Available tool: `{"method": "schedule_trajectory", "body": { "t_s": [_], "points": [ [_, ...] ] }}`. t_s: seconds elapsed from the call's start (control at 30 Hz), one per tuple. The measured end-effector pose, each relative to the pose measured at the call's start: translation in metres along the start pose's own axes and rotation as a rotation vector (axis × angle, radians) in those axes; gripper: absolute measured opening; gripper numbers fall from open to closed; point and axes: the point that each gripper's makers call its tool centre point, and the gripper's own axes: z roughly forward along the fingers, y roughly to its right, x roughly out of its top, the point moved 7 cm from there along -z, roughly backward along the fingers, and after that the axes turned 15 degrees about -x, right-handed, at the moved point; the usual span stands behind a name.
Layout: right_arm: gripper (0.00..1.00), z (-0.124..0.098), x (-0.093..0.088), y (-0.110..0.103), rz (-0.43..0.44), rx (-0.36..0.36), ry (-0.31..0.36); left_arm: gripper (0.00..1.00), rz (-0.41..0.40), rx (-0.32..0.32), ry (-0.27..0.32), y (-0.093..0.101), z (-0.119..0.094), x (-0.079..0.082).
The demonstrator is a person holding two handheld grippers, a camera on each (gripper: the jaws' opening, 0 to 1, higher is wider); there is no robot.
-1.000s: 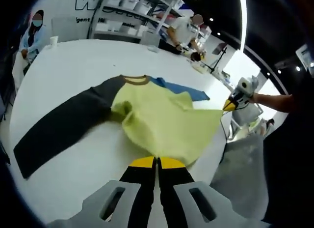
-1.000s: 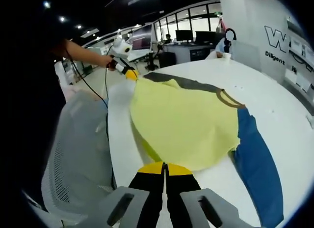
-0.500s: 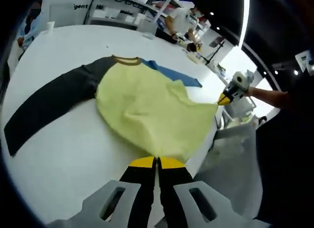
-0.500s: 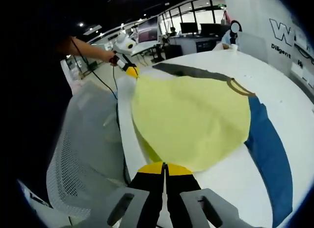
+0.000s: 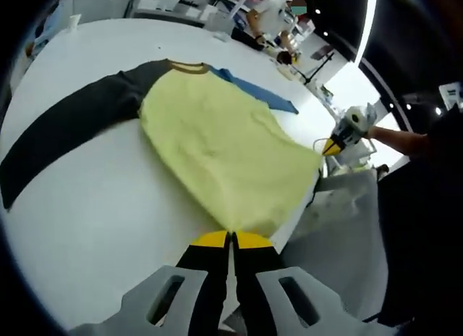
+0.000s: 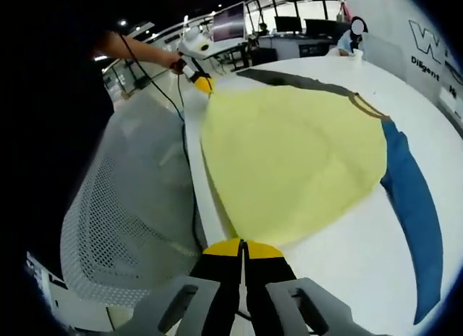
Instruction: Fold the garment on the visible template until the final outline fits inside the template.
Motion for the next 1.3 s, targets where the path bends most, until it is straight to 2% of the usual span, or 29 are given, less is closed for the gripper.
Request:
{"method": "schedule_trajectory", "body": {
  "t_s": [0.2,0.33,0.43,0.53,0.6,0.73,0.8,0.97,1.1,1.3],
  "points": [
    [0.00,0.010,-0.007,-0.004,-0.025,0.001,-0.024,0.01,0.011,0.011,-0.026,-0.002,0.009,-0.006],
    [0.00,0.012,-0.007,-0.004,-0.037,-0.003,-0.018,0.01,0.062,0.021,-0.038,-0.003,0.011,-0.010],
    [0.00,0.014,-0.006,-0.001,-0.051,-0.023,0.010,0.03,0.143,0.059,-0.027,-0.007,0.011,-0.009],
    [0.00,0.012,-0.002,0.004,-0.061,-0.043,0.043,0.08,0.192,0.066,-0.022,-0.007,0.011,-0.011],
    [0.00,0.012,0.000,0.006,-0.059,-0.049,0.053,0.13,0.261,0.077,-0.051,-0.008,0.011,-0.014],
    [0.00,0.010,0.002,0.007,-0.058,-0.058,0.067,0.21,0.315,0.080,-0.066,-0.008,0.012,-0.022],
    [0.00,0.009,0.002,0.007,-0.048,-0.061,0.076,0.24,0.307,0.082,-0.069,-0.010,0.012,-0.026],
    [0.01,0.008,0.002,0.006,-0.047,-0.060,0.085,0.24,0.303,0.076,-0.083,-0.009,0.015,-0.032],
    [0.04,0.008,0.002,0.006,-0.046,-0.070,0.090,0.24,0.292,0.076,-0.081,-0.009,0.019,-0.034],
    [0.09,0.016,0.001,0.001,-0.039,-0.070,0.088,0.22,0.278,0.057,-0.118,-0.006,0.027,-0.044]
  ]
}}
